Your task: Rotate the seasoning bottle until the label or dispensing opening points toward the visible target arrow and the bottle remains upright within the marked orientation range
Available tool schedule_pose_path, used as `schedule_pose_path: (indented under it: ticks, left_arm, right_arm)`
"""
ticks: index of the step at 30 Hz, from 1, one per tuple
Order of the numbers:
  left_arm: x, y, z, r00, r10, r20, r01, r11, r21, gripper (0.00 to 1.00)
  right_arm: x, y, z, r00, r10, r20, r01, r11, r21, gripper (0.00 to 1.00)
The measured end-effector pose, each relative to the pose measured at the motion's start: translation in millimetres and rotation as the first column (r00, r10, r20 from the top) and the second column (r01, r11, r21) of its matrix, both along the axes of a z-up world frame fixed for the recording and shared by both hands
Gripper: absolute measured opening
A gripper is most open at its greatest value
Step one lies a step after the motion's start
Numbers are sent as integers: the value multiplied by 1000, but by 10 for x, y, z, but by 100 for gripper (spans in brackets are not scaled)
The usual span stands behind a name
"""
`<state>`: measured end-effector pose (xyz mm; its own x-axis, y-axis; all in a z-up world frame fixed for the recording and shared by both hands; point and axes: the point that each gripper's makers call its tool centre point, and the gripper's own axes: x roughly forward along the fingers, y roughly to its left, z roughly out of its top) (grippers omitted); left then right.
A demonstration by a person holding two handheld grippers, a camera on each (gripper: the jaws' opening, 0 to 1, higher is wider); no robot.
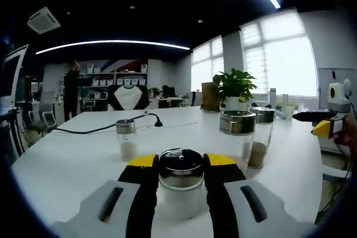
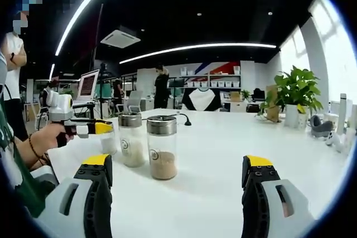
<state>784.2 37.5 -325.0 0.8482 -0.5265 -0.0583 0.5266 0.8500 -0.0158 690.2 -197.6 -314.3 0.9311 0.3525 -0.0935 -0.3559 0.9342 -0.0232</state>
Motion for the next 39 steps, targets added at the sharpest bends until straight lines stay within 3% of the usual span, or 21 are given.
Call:
schedule_pose_path:
  ticks: [6,8,10,11,15,17,19,21,22,24,25,28,29,30,32,34,35,37,39]
  left_arm:
    - [0,15,-13,1000,13,-7,-13,1000,-8,34]
    - [-1,31,-33,1000,17,-19,-17,1000,-12,38]
    - [-8,62,22,1000,20,6,-20,999,-33,47]
    - [-19,76,49,1000,20,11,-20,999,-37,47]
    - [-30,112,123,999,-22,32,22,1000,-14,45]
    - [-72,108,94,998,-54,-28,53,998,-39,44]
    - [-82,77,150,995,-95,5,95,995,-32,44]
    - [-40,114,96,995,-96,2,96,995,-8,43]
    - [-48,93,85,992,-125,-4,125,992,-21,45]
    - [-69,74,172,982,-188,23,189,975,-112,52]
    - [-55,103,166,982,-189,23,190,975,-112,55]
    - [-77,113,185,968,-243,57,245,969,-43,52]
    - [-107,83,209,957,-281,69,284,958,-30,51]
    - [-152,40,219,941,-332,60,335,941,-45,52]
    - [-164,25,231,928,-371,38,372,922,-104,52]
    - [-184,4,178,903,-430,18,430,899,-89,51]
    - [-177,10,145,900,-437,1,436,897,-73,50]
    - [-135,21,143,893,-449,27,450,893,-5,50]
    - [-106,20,156,885,-465,34,465,885,11,53]
  right_arm:
    - [-9,5,4,1000,1,1,-1,1000,-1,99]
    - [-7,6,-3,1000,1,-2,-1,1000,-1,99]
    - [-6,9,-8,1000,2,-4,-2,1000,1,99]
    - [-5,10,-10,1000,3,-5,-3,1000,2,99]
    - [-3,18,-25,1000,5,-9,-5,1000,4,99]
    - [-2,19,-31,1000,4,-11,-4,1000,7,99]
    - [-3,24,-25,1000,7,-7,-7,1000,13,99]
    - [-3,18,-14,1000,5,-3,-5,1000,16,99]
    - [-4,16,-7,1000,3,0,-3,1000,15,99]
    - [-16,12,20,1000,4,10,-4,1000,2,99]
    - [-18,9,24,1000,2,10,-2,1000,-2,99]
    - [-16,-19,31,1000,-7,13,7,1000,-1,99]
    - [-15,-23,26,1000,-8,11,8,1000,2,99]
    - [-14,-25,19,1000,-9,8,9,1000,5,99]
    - [-12,-22,11,1000,-8,6,8,1000,5,99]
    - [-13,-12,5,1000,-4,4,4,1000,4,99]
    - [-14,-5,4,1000,-1,3,1,1000,4,99]
    - [-17,-1,8,1000,1,3,-1,1000,3,99]
    - [-20,-8,21,1000,-1,7,1,1000,4,99]
